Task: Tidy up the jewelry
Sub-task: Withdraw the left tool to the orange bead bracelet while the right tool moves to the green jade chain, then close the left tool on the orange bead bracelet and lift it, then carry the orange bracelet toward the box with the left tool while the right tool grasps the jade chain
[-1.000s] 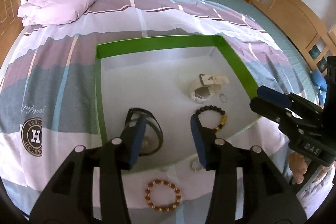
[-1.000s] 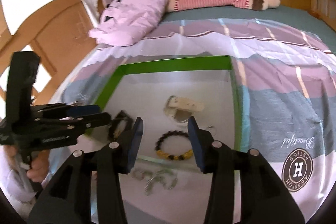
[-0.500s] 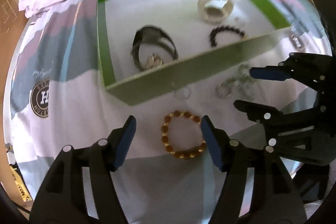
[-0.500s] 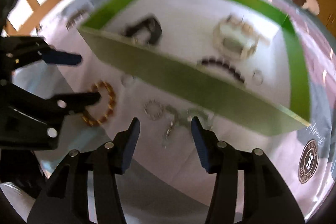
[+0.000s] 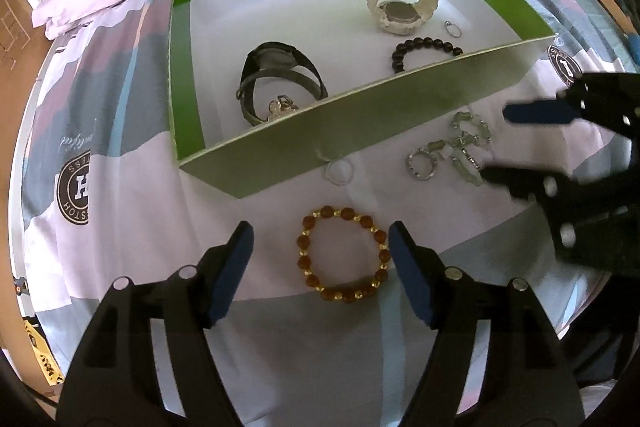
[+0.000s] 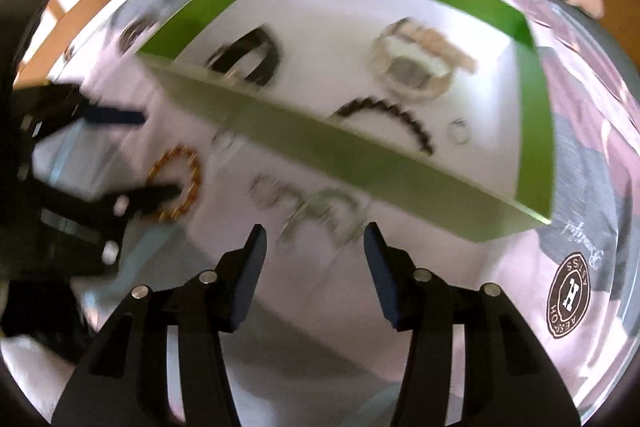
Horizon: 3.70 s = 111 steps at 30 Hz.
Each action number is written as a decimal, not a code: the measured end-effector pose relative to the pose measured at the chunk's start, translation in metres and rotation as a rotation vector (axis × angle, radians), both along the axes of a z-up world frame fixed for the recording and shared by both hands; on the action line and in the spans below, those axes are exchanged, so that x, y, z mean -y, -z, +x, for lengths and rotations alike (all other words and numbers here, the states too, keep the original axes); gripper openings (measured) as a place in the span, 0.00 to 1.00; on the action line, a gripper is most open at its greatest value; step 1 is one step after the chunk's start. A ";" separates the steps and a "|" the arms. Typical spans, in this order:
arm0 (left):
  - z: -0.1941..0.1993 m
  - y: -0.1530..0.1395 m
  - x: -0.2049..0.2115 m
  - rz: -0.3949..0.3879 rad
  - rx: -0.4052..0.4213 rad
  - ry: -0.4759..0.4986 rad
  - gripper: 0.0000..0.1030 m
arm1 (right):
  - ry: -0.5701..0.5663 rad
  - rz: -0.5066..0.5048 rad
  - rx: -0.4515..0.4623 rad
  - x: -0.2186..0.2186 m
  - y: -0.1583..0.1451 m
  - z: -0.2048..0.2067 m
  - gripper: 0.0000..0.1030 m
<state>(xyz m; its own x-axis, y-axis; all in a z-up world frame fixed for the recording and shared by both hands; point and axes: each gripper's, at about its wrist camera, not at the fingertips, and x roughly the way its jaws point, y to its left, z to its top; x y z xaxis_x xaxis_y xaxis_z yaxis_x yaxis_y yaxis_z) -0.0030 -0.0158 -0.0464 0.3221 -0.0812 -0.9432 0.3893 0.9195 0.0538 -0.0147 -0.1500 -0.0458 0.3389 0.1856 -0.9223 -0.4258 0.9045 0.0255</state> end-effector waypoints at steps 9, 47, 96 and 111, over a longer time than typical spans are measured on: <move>0.003 0.011 0.001 0.037 -0.022 -0.013 0.78 | 0.039 -0.011 -0.082 -0.004 0.023 0.016 0.36; 0.003 0.020 0.010 -0.035 -0.093 0.065 0.47 | 0.184 0.047 -0.117 0.052 0.002 0.020 0.47; 0.003 -0.039 -0.010 -0.195 0.061 -0.032 0.07 | -0.003 0.169 0.067 0.023 -0.047 -0.001 0.07; 0.000 -0.029 -0.001 -0.179 0.034 -0.009 0.07 | -0.008 -0.061 -0.109 -0.001 0.019 0.009 0.04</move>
